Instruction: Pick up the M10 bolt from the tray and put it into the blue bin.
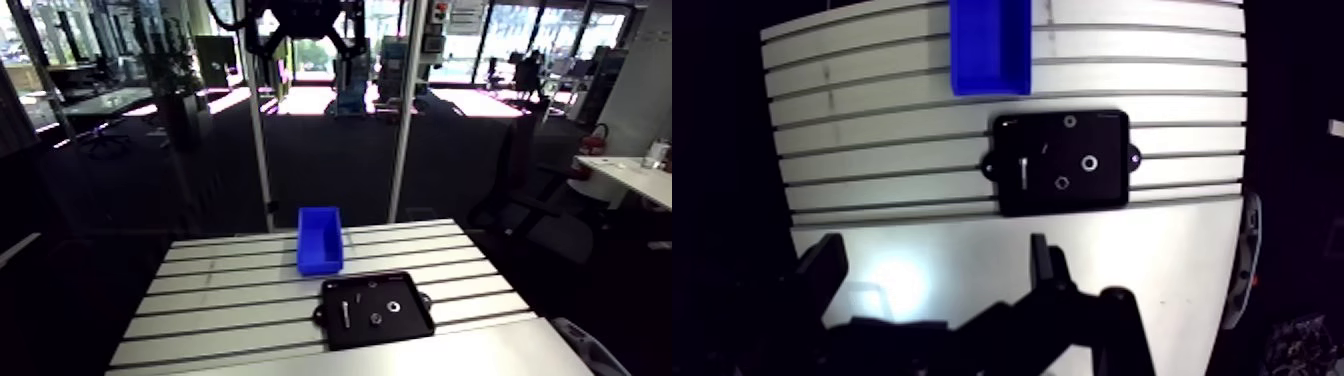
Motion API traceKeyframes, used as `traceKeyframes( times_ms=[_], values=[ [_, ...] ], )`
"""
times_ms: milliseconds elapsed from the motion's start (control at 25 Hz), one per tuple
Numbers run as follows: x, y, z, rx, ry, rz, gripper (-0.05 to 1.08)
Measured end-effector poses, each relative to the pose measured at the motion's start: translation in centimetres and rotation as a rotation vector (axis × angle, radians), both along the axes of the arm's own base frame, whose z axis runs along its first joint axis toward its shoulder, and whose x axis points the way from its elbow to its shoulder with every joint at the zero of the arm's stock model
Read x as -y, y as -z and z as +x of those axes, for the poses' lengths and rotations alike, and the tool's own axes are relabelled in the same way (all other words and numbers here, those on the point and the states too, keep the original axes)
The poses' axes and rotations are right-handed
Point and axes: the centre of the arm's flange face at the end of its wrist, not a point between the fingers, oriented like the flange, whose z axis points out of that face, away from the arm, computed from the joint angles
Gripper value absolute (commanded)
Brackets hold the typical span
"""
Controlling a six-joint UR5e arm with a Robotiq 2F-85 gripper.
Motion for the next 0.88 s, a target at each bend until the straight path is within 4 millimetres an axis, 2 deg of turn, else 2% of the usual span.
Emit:
traceKeyframes(
  times_ms=[360, 880],
  values=[
    [-0.1, 0.2, -1.1, 0.005, 0.043, -0.006, 0.01],
    [0.0, 0.4, -1.2, 0.009, 0.051, -0.009, 0.01]
  ],
)
